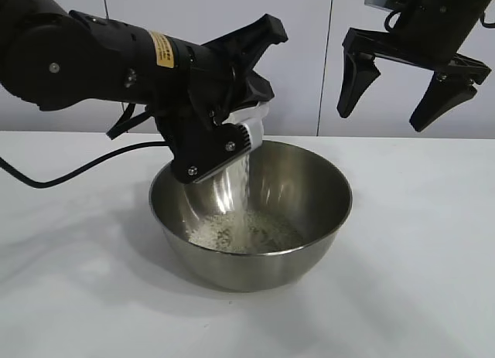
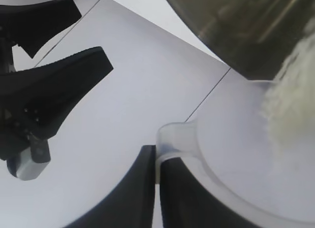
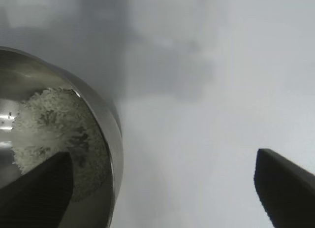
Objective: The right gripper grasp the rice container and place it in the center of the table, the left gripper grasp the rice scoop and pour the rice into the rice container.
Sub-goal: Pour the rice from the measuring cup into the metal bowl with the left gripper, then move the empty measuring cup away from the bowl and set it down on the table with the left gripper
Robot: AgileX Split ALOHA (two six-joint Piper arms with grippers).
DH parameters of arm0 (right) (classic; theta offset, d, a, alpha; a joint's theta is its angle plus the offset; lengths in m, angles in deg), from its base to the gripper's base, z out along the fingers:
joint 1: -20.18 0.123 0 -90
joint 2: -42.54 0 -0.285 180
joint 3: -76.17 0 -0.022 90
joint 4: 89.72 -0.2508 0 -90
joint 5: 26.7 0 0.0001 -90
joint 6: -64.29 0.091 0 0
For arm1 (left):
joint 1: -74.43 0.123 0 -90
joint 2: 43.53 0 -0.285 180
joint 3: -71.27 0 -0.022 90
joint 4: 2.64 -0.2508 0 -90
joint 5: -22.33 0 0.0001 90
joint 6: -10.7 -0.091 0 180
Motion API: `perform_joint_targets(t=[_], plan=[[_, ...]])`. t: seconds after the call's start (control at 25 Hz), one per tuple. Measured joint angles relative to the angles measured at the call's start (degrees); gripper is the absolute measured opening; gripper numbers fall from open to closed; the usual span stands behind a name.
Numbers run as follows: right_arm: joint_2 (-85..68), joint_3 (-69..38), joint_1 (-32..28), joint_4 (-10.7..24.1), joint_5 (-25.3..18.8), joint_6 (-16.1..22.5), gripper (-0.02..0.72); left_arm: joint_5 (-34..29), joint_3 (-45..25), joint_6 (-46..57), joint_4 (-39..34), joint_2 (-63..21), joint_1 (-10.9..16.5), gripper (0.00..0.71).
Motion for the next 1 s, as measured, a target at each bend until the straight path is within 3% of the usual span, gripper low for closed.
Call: perform_joint_targets(t=[0.68,0.88,1.0], plan=[[0.0,0.0,0.0,0.0,0.0,0.0,0.694,0.44,0.0,0.91,0.25,0.0,0.0,0.012],[0.0,0.0,0.0,0.0,0.0,0.0,0.694,1.63,-0.2,1.2,8.0,0.0,0.0,0.012],[0.0,0.0,0.0,0.0,0.0,0.0,0.694,8.52,-2.23,4.35,14.23,0.0,0.0,0.012]])
